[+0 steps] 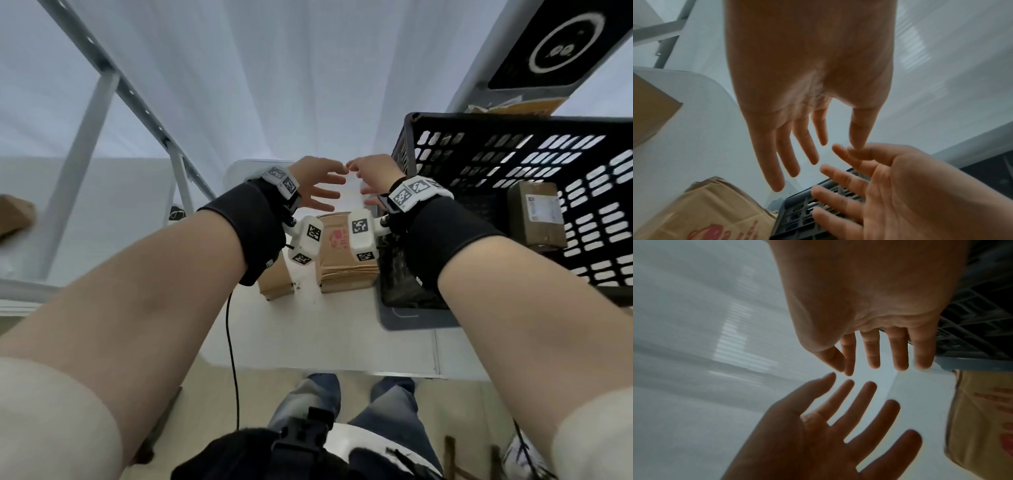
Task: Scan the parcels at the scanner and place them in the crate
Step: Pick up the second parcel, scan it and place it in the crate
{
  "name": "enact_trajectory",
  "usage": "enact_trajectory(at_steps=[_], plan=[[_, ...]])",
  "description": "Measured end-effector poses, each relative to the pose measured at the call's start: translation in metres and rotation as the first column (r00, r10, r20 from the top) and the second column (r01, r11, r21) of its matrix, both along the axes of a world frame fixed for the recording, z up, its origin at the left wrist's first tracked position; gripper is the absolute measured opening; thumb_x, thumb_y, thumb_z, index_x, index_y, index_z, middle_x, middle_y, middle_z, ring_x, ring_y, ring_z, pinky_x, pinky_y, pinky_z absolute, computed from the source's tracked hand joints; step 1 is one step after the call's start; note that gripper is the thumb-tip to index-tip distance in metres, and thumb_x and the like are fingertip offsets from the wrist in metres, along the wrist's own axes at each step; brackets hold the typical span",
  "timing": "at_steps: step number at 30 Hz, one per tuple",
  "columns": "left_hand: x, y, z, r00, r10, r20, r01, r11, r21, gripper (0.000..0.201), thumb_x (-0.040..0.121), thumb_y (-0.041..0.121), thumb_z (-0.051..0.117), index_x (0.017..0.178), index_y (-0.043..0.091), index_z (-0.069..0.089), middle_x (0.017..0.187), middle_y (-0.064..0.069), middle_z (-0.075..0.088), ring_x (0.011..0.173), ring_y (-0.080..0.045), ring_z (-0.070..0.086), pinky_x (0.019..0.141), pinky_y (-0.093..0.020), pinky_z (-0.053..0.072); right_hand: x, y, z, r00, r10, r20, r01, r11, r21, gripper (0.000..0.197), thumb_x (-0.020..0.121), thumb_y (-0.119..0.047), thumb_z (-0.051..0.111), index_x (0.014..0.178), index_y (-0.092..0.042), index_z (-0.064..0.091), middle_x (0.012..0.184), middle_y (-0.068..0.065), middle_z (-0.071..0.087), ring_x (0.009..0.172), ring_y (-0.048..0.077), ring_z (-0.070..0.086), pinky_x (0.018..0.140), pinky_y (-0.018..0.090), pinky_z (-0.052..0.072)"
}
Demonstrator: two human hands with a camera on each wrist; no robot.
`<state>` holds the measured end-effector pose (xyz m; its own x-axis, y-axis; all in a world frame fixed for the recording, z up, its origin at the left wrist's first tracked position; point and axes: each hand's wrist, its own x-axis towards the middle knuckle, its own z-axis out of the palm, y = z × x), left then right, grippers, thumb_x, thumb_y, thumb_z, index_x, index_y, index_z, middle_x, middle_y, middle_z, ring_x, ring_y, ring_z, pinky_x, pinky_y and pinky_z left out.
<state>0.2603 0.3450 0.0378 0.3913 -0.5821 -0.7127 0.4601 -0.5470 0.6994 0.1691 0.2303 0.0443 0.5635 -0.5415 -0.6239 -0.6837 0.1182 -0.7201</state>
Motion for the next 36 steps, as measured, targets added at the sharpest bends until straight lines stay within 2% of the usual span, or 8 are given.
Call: enact_trajectory(at_steps=[3,12,15,18,22,29,32,36], plan=[[0.007,0.005,-0.02,1.0,0.01,0.004,-0.01,0.996,0.087,0.028,0.092,0.027,0.066,0.119,0.017,0.065,0.136,-0.008,0.057,0.122,-0.033,0.055,0.094,-0.052,0.054,0.004,0.006,-0.022,0.992,-0.016,-0.123,0.007,0.997,-0.078,0.044,0.099,-0.019,0.046,0.14,-0.002,0.049,0.125,0.015,0.054,0.102,0.02,0.048,0.089,0.034,0.043],[0.01,0.009,-0.078,0.999,0.038,-0.033,-0.026,0.953,0.3,0.065,0.092,0.028,0.066,0.15,0.02,0.039,0.156,-0.011,0.033,0.111,-0.035,0.045,0.091,-0.054,0.053,0.004,0.008,-0.092,0.926,0.068,-0.37,-0.107,0.99,-0.087,0.042,0.099,-0.011,0.042,0.138,0.002,0.051,0.141,0.024,0.052,0.13,0.038,0.051,0.109,0.039,0.043],[0.009,0.007,-0.09,0.997,0.035,-0.065,-0.011,0.942,0.335,0.053,0.092,0.027,0.066,0.14,0.017,0.048,0.148,-0.012,0.037,0.109,-0.036,0.049,0.087,-0.053,0.053,0.003,0.008,-0.105,0.918,0.066,-0.391,-0.089,0.995,-0.041,0.042,0.1,-0.012,0.04,0.138,0.001,0.053,0.14,0.023,0.054,0.13,0.037,0.052,0.103,0.033,0.043],[0.01,0.007,-0.096,0.994,0.019,-0.111,0.022,0.933,0.36,0.014,0.094,0.022,0.064,0.1,0.015,0.054,0.122,-0.011,0.039,0.089,-0.034,0.052,0.091,-0.052,0.051,0.002,0.006,-0.12,0.914,0.101,-0.392,-0.137,0.989,-0.064,0.049,0.096,-0.02,0.046,0.141,-0.002,0.049,0.142,0.017,0.054,0.13,0.032,0.054,0.082,0.027,0.045],[0.008,0.008,-0.109,0.989,-0.004,-0.148,0.055,0.938,0.342,0.017,0.095,0.022,0.062,0.107,0.012,0.055,0.12,-0.012,0.043,0.108,-0.036,0.056,0.069,-0.046,0.056,0.007,0.01,-0.129,0.87,0.163,-0.466,-0.26,0.954,-0.151,0.043,0.099,0.005,0.033,0.14,0.002,0.045,0.146,0.023,0.047,0.135,0.041,0.045,0.11,0.047,0.033],[0.003,0.02,-0.125,0.98,-0.036,-0.197,0.107,0.925,0.363,0.048,0.094,0.035,0.061,0.135,0.014,0.046,0.122,-0.015,0.057,0.091,-0.035,0.065,0.098,-0.054,0.049,-0.004,0.013,-0.164,0.753,0.338,-0.565,-0.46,0.884,-0.085,0.043,0.103,0.0,0.023,0.145,0.005,0.034,0.147,0.026,0.044,0.138,0.038,0.041,0.11,0.042,0.034],[0.0,0.024,-0.127,0.978,-0.024,-0.209,0.099,0.928,0.359,0.047,0.094,0.036,0.062,0.134,0.018,0.046,0.101,-0.011,0.055,0.08,-0.03,0.06,0.094,-0.048,0.049,-0.004,0.014,-0.162,0.737,0.335,-0.587,-0.501,0.854,-0.142,0.045,0.101,0.008,0.024,0.144,0.006,0.032,0.146,0.029,0.044,0.137,0.04,0.042,0.11,0.047,0.032],[-0.005,0.029,-0.121,0.983,0.024,-0.181,0.039,0.941,0.337,0.048,0.094,0.036,0.062,0.135,0.017,0.047,0.126,-0.013,0.055,0.088,-0.032,0.062,0.076,-0.047,0.057,-0.002,0.016,-0.153,0.704,0.415,-0.577,-0.574,0.811,-0.117,0.044,0.103,0.002,0.023,0.144,0.004,0.037,0.146,0.027,0.045,0.137,0.039,0.043,0.111,0.044,0.033]])
